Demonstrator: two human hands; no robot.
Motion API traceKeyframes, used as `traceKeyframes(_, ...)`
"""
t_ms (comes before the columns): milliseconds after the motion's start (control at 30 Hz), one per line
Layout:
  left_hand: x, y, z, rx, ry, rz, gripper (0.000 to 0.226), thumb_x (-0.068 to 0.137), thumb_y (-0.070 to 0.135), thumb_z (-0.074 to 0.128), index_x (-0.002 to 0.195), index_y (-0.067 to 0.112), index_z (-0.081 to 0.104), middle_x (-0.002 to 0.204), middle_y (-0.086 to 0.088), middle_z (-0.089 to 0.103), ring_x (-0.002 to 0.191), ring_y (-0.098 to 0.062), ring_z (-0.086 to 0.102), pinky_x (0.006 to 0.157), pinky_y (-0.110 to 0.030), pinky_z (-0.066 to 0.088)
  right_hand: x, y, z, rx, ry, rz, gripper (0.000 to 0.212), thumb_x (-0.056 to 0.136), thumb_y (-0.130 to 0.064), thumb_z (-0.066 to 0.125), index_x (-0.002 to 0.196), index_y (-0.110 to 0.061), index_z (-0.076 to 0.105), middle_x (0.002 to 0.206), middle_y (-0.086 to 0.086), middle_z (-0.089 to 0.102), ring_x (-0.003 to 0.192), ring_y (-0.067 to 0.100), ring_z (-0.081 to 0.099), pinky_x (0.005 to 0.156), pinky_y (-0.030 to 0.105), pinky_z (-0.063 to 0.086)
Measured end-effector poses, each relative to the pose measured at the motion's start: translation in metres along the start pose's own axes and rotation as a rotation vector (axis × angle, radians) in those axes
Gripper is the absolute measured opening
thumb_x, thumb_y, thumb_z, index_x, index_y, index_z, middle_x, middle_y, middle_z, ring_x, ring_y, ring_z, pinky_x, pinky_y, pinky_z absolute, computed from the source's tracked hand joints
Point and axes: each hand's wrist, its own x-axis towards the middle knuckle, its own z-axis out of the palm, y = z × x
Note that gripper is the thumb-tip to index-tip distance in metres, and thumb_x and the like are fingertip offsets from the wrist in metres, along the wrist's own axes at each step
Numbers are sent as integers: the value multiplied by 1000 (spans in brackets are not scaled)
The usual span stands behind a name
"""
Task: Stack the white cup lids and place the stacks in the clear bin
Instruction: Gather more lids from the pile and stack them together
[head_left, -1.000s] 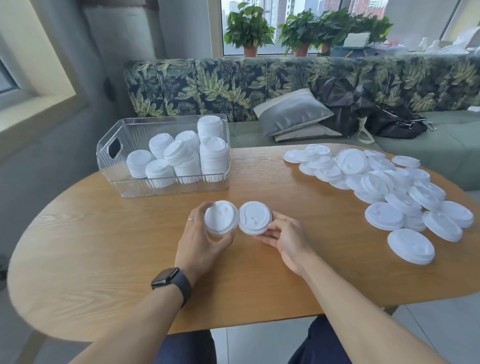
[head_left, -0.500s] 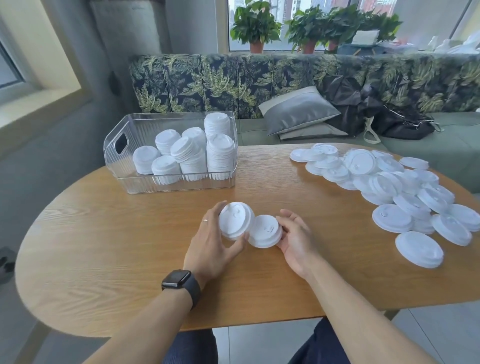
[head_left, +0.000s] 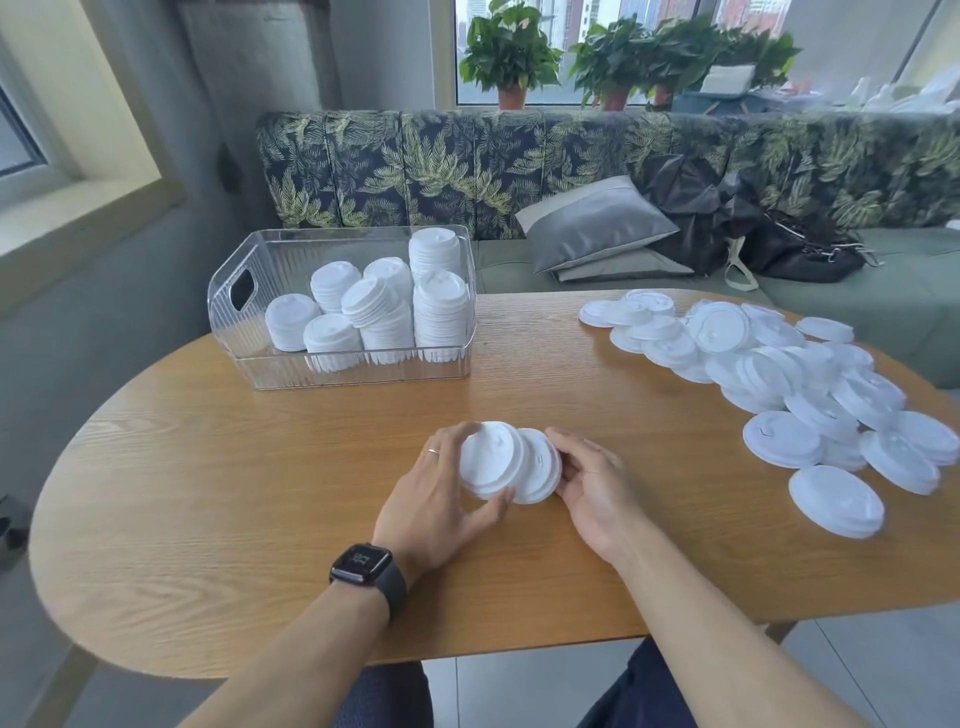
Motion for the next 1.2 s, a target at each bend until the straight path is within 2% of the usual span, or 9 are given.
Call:
traceKeyframes(100,1,2,-1,10,-8,-12,82,85,69,59,148,22,36,148,4,47,130,-13,50,95,-25,46,1,1,-2,19,6,7,17,93,4,59,105,1,70,101,13,73,89,20,70,81,32,56)
traceKeyframes(233,1,2,0,24,-33,18,78,84,69,62,145,32,29,148,8,47,129,-12,52,91,-28,51,2,1,-3,59,-1,35,24,94,8,60,115,1,68,107,16,75,97,23,71,91,37,57)
traceKeyframes(300,1,2,0,44,-48,17,80,85,70,62,146,30,30,149,8,47,130,-12,53,92,-29,51,3,1,-4,60,-13,38,27,94,8,61,119,0,68,109,16,76,98,23,72,89,36,57)
traceKeyframes(467,1,1,0,68,-61,35,83,84,68,68,148,30,31,152,11,48,132,-10,53,96,-24,47,3,2,-2,-64,-58,37,24,96,6,60,117,0,69,111,17,76,96,21,73,81,30,59)
traceKeyframes(633,1,1,-1,114,-94,-15,99,82,70,71,159,30,22,158,11,44,131,-13,56,98,-32,51,3,3,-1,-121,-103,33,20,98,6,58,111,0,72,107,16,78,97,20,73,86,31,58)
traceKeyframes(767,1,-2,1,136,-93,-18,99,82,70,72,160,31,26,156,11,41,126,-17,60,92,-35,54,3,3,0,-95,-119,31,22,99,3,55,115,3,71,113,17,77,105,22,72,90,31,58)
traceKeyframes(867,2,-3,2,108,-65,-48,96,82,68,72,159,29,30,153,10,43,122,-17,61,89,-35,55,1,4,4,-164,-137,1,26,98,-5,63,123,-3,70,117,11,77,114,21,71,97,32,56)
traceKeyframes(1000,3,-4,2,71,-18,-67,95,82,69,71,158,25,33,151,8,45,120,-17,62,85,-35,58,-1,12,7,-388,-167,-63,50,87,-12,81,134,-12,63,120,1,77,117,14,70,107,39,53)
traceKeyframes(1200,4,-5,2,13,-29,-22,97,80,62,77,159,31,31,150,11,42,126,-10,56,93,-29,54,-3,11,6,-402,-200,-68,46,88,-6,78,133,-11,64,118,2,77,114,16,71,104,38,54)
